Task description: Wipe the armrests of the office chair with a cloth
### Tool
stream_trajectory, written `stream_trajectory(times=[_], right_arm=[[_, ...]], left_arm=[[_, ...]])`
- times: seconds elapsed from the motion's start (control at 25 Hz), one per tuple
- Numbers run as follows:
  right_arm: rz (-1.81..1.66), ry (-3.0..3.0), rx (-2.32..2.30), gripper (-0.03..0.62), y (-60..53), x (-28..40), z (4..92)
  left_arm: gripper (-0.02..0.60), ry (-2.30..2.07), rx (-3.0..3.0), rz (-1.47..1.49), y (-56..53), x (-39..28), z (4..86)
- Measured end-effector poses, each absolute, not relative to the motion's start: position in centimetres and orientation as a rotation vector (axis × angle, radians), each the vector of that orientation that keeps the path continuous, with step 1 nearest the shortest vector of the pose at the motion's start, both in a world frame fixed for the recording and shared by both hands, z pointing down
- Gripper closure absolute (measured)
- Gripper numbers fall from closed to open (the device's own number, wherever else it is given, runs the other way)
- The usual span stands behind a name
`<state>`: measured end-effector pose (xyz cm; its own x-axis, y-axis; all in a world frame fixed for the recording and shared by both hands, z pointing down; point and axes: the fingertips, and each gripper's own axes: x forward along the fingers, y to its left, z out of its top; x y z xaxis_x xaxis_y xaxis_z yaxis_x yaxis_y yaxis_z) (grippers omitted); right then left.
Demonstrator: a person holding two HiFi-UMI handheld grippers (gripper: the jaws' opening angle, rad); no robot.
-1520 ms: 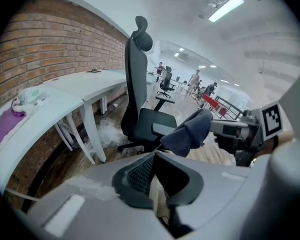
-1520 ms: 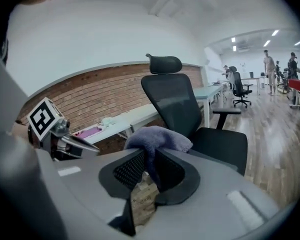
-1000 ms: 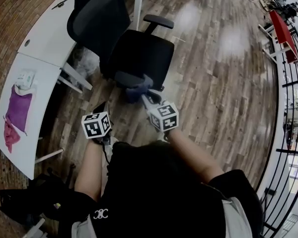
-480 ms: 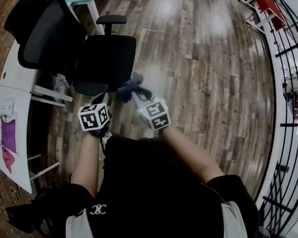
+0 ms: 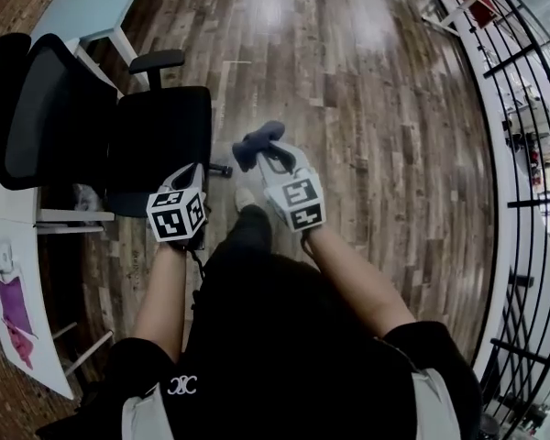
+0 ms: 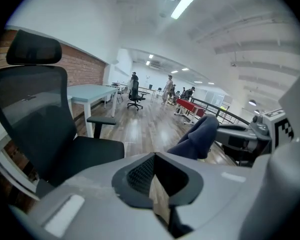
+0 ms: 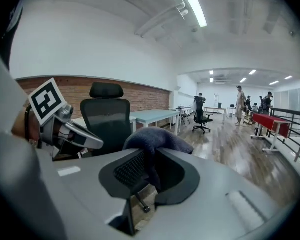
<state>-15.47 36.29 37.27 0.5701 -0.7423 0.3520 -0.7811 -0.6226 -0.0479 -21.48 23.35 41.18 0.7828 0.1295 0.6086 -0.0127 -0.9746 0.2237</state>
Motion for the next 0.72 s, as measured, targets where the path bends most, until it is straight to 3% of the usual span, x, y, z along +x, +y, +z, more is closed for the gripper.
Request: stream_trajectory(times=[0.32,0.72], right_arm=[[0.505,-1.315,2.546,0.526,31.8,-2.2,37.4],[0.559,-1.335,2.574,0.526,28.3,7.9,36.9]], left_arm=[[0.575,-0.001,2.719,0.823,17.5,-8.5,42.4],[0.575,-0.091,2.679,0.863,12.0,-0.6,42.7]])
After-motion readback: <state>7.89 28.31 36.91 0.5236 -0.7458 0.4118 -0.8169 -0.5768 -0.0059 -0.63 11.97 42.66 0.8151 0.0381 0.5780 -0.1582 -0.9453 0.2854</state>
